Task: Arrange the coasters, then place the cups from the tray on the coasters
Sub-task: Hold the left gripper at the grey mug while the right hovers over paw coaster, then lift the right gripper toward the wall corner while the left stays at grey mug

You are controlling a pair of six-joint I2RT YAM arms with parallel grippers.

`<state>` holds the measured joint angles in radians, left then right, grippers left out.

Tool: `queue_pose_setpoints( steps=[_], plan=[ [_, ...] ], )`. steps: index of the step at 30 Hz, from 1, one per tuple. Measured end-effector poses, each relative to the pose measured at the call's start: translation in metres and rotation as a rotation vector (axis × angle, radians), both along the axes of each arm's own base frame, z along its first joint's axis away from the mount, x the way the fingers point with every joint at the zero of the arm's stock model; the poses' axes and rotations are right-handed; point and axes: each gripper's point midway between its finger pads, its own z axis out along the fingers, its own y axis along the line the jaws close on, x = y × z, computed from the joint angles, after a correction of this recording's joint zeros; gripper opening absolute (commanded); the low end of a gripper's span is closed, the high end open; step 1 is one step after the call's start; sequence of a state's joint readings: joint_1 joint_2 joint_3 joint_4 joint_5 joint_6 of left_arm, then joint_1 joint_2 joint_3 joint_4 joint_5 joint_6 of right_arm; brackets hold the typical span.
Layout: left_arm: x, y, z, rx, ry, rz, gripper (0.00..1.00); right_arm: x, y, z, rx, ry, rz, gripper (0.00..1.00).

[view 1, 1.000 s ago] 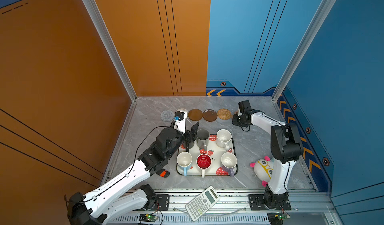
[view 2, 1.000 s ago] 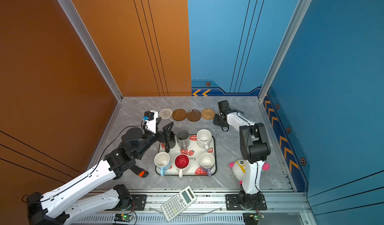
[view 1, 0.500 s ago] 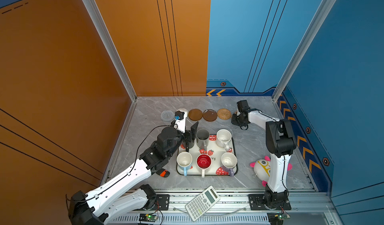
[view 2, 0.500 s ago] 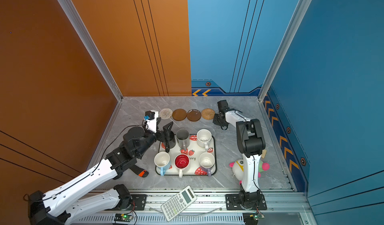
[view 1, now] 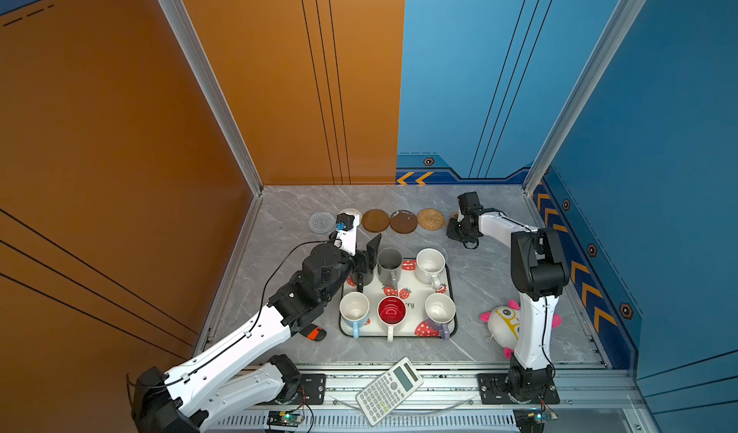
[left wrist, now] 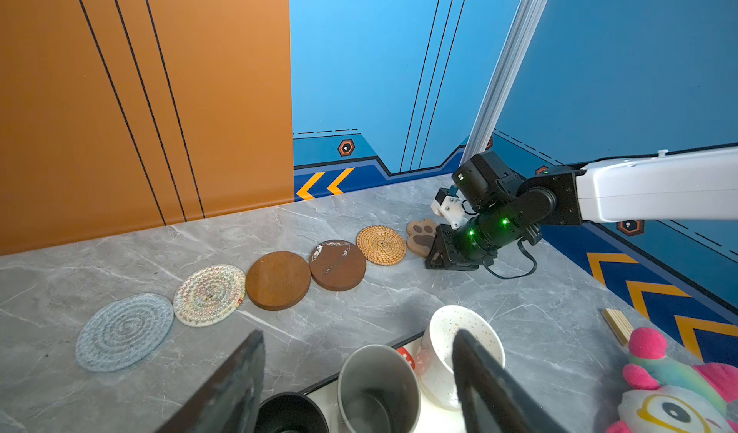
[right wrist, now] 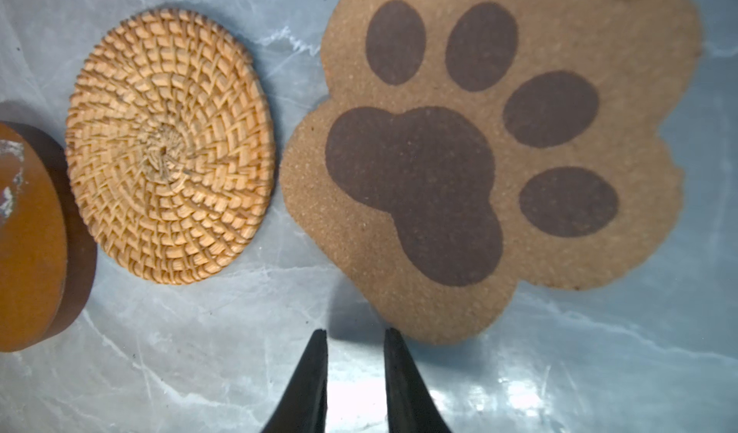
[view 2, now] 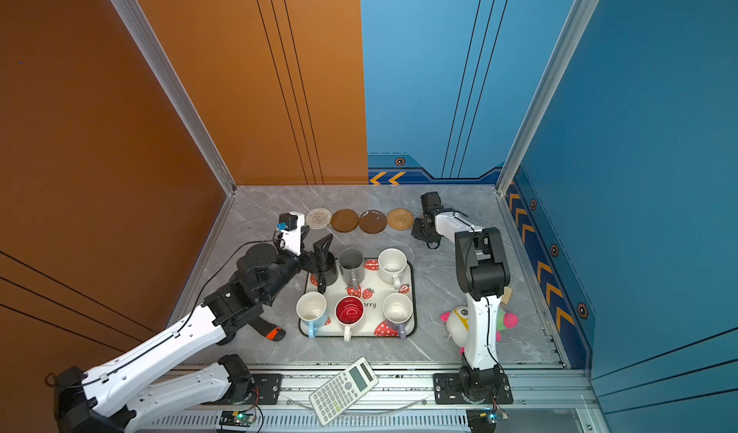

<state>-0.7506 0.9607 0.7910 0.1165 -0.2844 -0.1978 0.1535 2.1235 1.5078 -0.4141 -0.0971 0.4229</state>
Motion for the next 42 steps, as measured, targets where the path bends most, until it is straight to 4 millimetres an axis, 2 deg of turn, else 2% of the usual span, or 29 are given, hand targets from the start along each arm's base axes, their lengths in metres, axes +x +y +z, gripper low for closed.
queue_pose_setpoints(
  steps=[13, 20, 22, 24, 27, 30, 33, 36, 39, 42],
  plan=[
    [0.0, 0.0, -0.001, 0.001, 0.001, 0.0, 0.75, 0.023, 0.003, 0.001, 0.01, -0.015, 0.007, 0.25],
    [0.001, 0.001, -0.003, 0.004, 0.004, 0.003, 0.75, 0.02, 0.006, 0.002, 0.032, -0.001, 0.017, 0.25],
    [0.001, 0.001, -0.003, 0.004, 0.004, 0.003, 0.75, 0.017, 0.007, 0.006, 0.041, 0.001, 0.022, 0.25],
    [0.001, 0.001, -0.003, 0.004, 0.004, 0.004, 0.75, 0.013, 0.009, 0.018, 0.052, -0.009, 0.027, 0.25],
    [0.001, 0.001, -0.003, 0.004, 0.004, 0.004, 0.74, 0.007, 0.01, 0.059, 0.061, -0.072, 0.033, 0.26],
    [0.001, 0.001, -0.003, 0.003, 0.004, 0.004, 0.74, 0.003, 0.014, 0.128, 0.08, -0.211, 0.045, 0.26],
    [0.0, 0.001, -0.001, 0.0, 0.002, 0.003, 0.74, -0.015, 0.019, 0.195, 0.092, -0.356, 0.065, 0.28],
    [-0.001, 0.003, 0.001, -0.008, -0.003, 0.004, 0.74, -0.042, 0.024, 0.242, 0.081, -0.468, 0.09, 0.31],
    [-0.002, 0.004, 0.004, -0.015, -0.008, 0.004, 0.74, -0.073, 0.032, 0.265, 0.06, -0.535, 0.123, 0.42],
    [-0.003, 0.004, 0.006, -0.022, -0.01, 0.004, 0.74, -0.1, 0.042, 0.271, 0.034, -0.561, 0.165, 0.48]
  ],
)
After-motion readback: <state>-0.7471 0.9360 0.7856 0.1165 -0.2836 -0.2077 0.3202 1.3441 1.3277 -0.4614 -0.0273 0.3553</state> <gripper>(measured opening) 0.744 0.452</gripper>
